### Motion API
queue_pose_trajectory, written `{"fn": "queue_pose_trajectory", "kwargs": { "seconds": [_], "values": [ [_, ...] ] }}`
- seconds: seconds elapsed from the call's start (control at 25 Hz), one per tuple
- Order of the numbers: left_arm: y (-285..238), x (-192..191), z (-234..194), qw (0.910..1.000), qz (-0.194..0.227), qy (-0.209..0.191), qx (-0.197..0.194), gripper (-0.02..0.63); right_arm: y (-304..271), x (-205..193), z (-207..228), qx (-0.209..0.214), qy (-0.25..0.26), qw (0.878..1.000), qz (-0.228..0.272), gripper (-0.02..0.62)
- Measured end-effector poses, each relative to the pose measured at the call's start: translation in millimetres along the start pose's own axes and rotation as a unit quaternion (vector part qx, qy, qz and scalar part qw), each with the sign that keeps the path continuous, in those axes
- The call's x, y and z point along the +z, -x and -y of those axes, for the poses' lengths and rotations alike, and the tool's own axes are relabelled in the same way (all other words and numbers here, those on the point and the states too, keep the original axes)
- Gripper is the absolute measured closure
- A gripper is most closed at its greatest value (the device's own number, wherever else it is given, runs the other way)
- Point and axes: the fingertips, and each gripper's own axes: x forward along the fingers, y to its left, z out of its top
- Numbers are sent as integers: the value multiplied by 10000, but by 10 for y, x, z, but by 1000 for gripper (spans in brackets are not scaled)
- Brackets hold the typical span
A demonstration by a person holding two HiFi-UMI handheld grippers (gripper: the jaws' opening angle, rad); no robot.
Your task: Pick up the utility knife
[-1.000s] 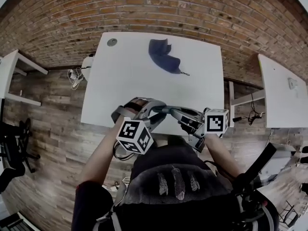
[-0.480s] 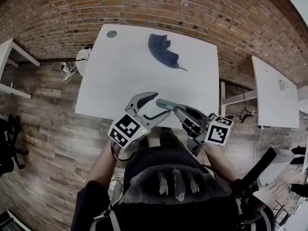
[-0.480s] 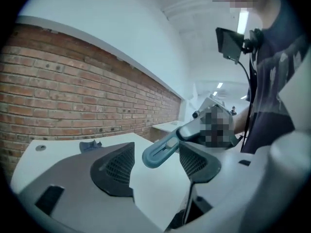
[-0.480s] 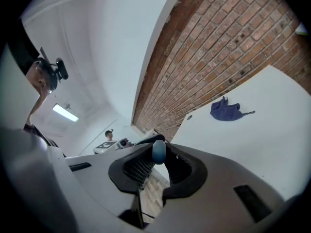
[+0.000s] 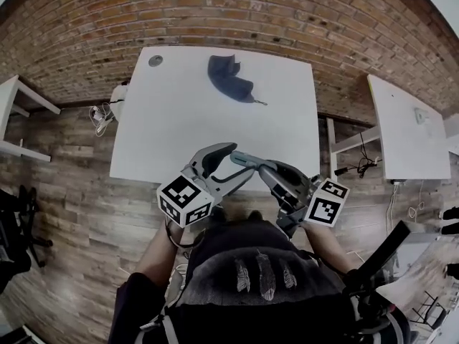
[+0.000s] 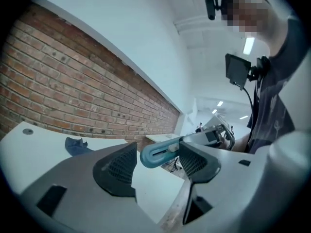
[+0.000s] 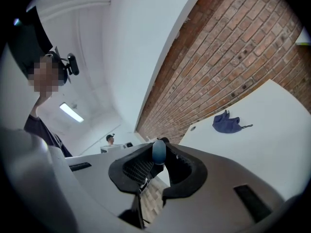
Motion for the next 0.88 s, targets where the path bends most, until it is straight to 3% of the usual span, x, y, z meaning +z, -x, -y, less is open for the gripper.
{"fn": "queue_pose_trajectory", "kwargs": {
  "seconds": [0.2, 0.52, 0.88],
  "values": [
    [-210, 72, 212, 9994, 138, 303, 48, 356, 285, 142, 7, 228, 80, 9995, 195, 528],
    [-429, 204, 559, 9951, 545, 809, 132, 430, 768, 294, 39, 835, -600, 9924, 670, 528],
    [-467, 260, 759, 9929, 782, 617, 643, 434, 964, 390, -17, 1121, -250, 9913, 643, 529]
  ]
}}
